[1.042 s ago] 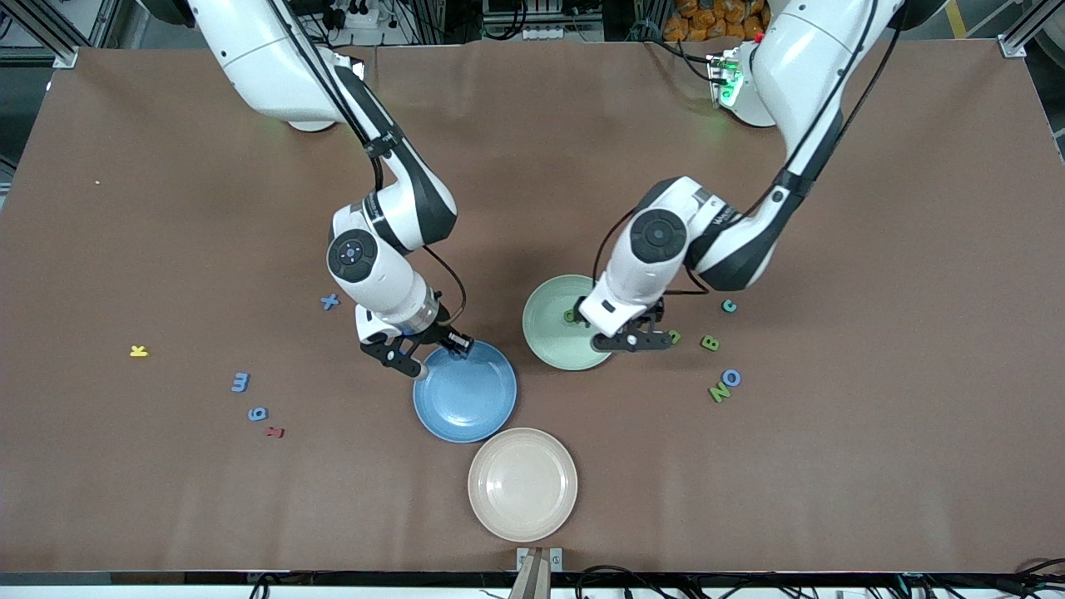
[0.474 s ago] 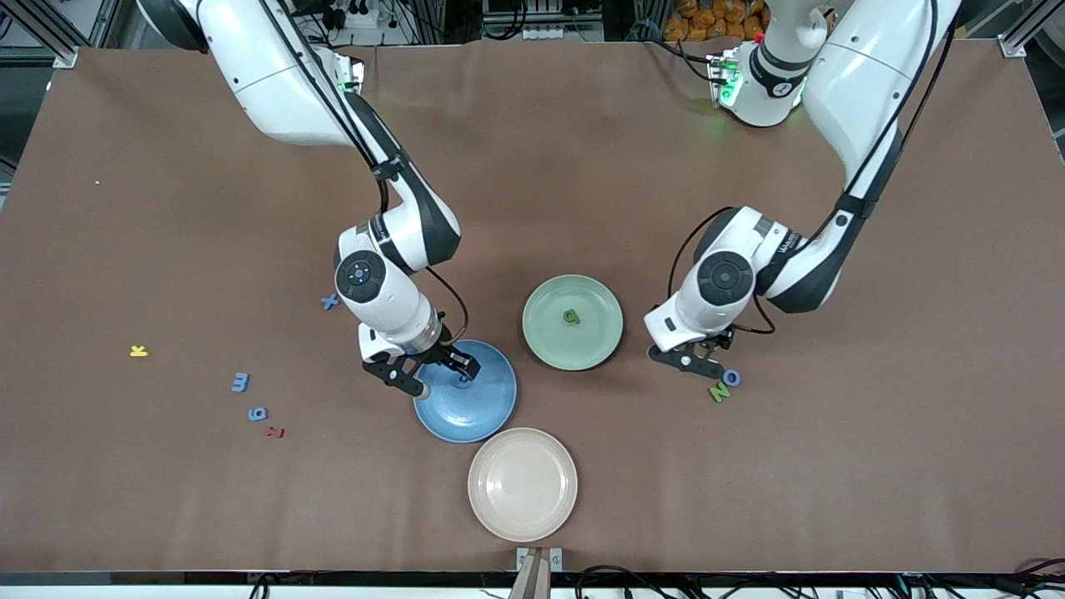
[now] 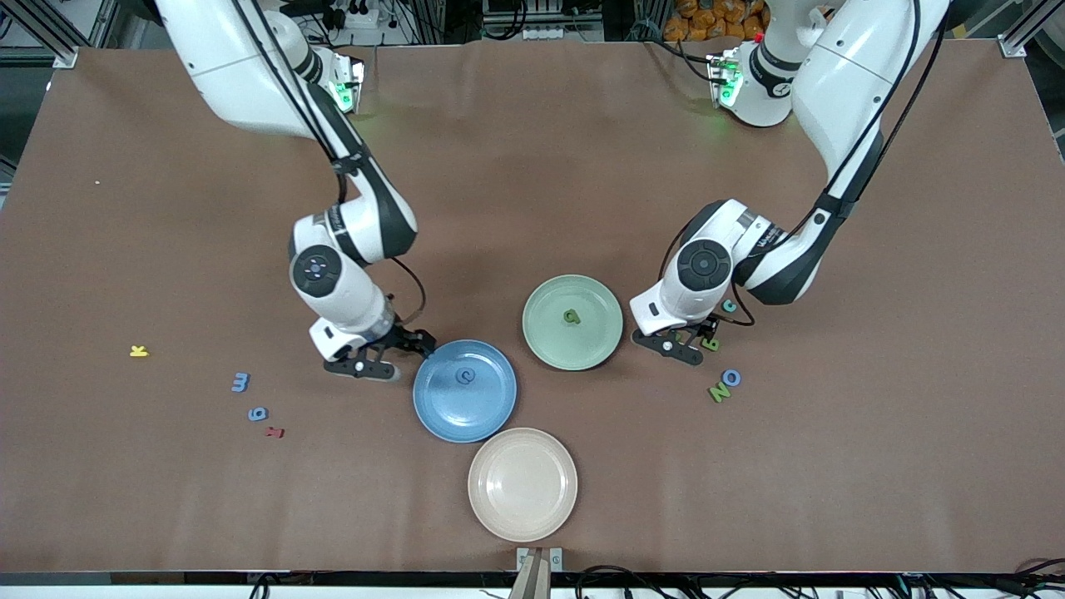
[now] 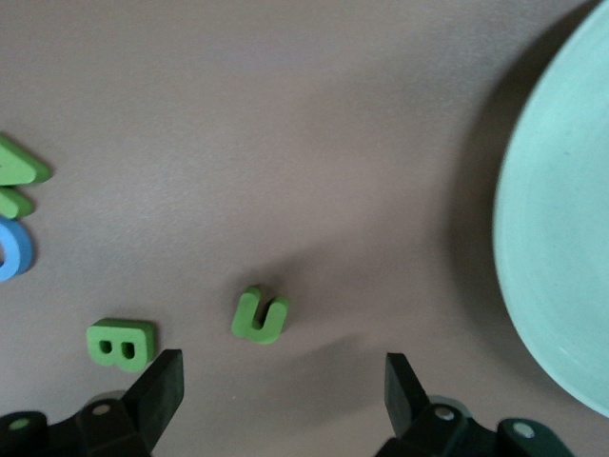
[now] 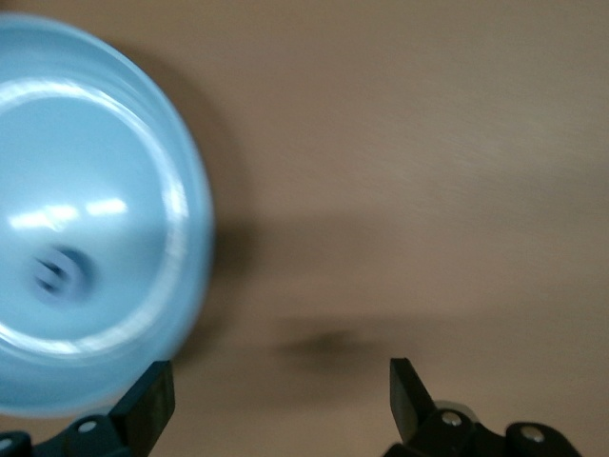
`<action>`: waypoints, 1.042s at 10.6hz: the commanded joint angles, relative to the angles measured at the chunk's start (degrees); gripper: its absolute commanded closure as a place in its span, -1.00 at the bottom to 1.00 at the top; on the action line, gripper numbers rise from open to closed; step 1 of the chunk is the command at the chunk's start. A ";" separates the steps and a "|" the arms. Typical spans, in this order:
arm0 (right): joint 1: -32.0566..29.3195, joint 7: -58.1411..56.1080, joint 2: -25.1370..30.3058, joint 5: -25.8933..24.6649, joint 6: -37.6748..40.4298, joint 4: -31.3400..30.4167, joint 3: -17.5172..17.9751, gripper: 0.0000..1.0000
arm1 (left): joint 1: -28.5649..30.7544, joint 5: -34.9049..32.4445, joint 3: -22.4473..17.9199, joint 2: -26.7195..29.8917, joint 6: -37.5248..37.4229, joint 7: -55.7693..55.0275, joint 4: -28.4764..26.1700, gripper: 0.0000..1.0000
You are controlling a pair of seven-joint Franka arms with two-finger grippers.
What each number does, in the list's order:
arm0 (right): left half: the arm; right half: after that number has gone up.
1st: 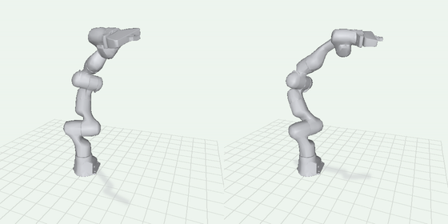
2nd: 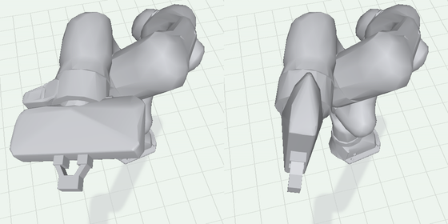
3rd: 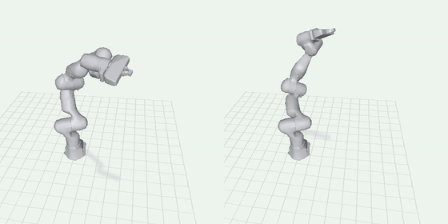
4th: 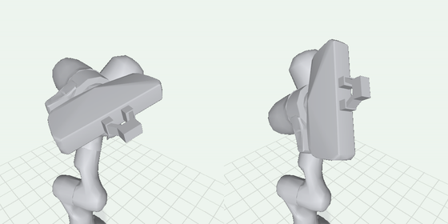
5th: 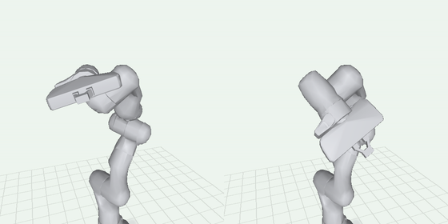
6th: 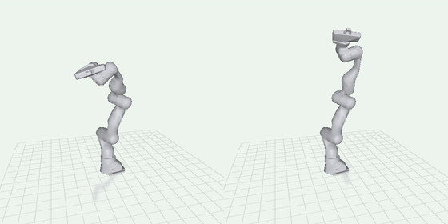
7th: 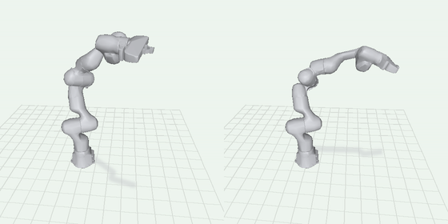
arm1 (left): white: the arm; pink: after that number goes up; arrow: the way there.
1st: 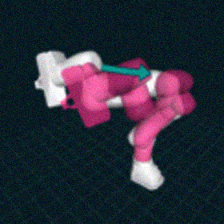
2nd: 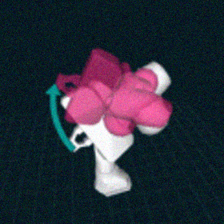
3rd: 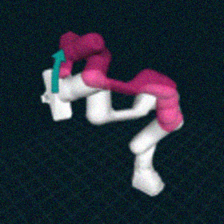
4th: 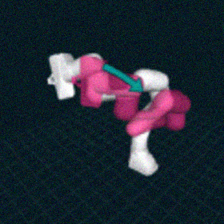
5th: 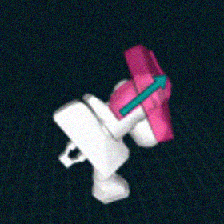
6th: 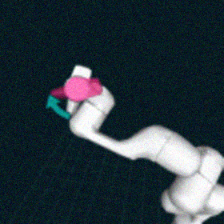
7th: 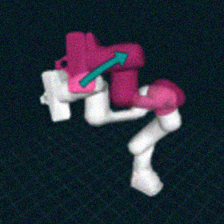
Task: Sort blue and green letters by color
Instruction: 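Grasp the blue x with the right gripper while the left grasps u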
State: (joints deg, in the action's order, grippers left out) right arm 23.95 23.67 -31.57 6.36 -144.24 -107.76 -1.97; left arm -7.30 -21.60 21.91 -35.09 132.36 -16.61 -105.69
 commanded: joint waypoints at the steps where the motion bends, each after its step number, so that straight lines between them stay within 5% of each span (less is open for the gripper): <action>1: -3.99 -9.93 8.79 -2.93 -0.60 -12.62 0.74 -1.00 | 1.15 -1.69 0.50 0.55 3.34 5.78 -1.89 -0.87; 5: -9.00 -13.30 13.20 -13.03 -4.44 -23.27 0.74 -1.00 | 3.52 -1.78 0.59 -0.16 11.07 13.53 -4.96 -0.85; 6: -9.62 -13.38 13.20 -14.26 -6.30 -24.59 0.74 -1.00 | 3.52 -1.78 0.59 -0.16 11.25 14.67 -4.97 -0.63; 7: -10.58 -13.82 13.12 -15.84 -6.84 -25.13 0.74 -1.00 | 3.61 -1.78 0.59 -0.25 11.25 15.03 -5.05 -0.62; 11: -11.82 -15.41 13.03 -16.47 -11.94 -28.64 0.82 -1.00 | 4.13 -1.69 0.59 -0.77 11.25 15.20 -4.97 -0.62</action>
State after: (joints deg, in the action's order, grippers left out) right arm 13.55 9.24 -20.70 -8.77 -154.21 -133.15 -1.99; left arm -4.34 -21.81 21.95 -35.74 142.68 -2.14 -110.18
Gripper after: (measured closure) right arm 0.000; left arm 0.185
